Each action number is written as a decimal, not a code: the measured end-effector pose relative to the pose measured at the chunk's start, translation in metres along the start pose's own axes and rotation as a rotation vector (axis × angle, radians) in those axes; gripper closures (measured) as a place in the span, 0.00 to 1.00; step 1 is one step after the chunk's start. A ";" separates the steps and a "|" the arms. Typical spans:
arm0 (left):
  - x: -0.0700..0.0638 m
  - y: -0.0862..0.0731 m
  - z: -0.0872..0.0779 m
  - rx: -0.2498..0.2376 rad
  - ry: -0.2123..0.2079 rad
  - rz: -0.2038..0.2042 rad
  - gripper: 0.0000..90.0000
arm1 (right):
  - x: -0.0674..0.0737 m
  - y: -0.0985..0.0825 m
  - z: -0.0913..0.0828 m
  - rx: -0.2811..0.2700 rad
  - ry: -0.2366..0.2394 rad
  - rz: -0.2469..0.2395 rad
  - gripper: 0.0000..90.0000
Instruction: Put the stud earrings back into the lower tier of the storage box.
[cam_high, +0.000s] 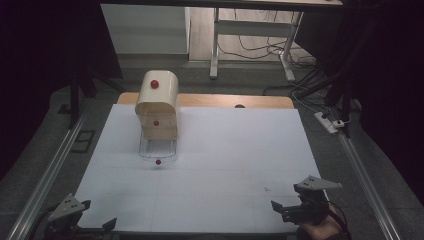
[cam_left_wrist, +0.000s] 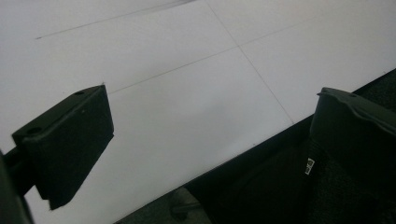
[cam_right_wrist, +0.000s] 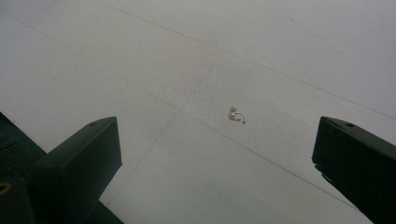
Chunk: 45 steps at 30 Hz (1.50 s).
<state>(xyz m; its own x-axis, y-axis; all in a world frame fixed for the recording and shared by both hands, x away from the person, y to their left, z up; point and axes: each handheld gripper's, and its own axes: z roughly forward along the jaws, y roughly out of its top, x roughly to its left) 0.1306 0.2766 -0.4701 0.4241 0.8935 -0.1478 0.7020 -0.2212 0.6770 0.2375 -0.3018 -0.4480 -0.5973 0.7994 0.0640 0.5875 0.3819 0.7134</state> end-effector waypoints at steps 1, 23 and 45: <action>0.000 0.000 0.000 0.001 -0.004 -0.003 0.00 | 0.000 0.000 0.000 0.004 0.013 -0.008 0.01; 0.001 0.001 0.001 0.017 -0.033 0.012 0.00 | -0.005 0.015 0.022 0.045 0.073 0.010 0.02; 0.001 0.001 0.002 0.027 -0.052 0.020 0.00 | -0.009 0.027 0.076 0.182 0.058 -0.057 0.01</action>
<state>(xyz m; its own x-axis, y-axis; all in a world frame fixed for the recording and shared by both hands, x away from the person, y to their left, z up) 0.1330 0.2759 -0.4713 0.4668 0.8675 -0.1720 0.7078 -0.2498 0.6608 0.2998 -0.2634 -0.4824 -0.6599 0.7481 0.0707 0.6374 0.5075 0.5798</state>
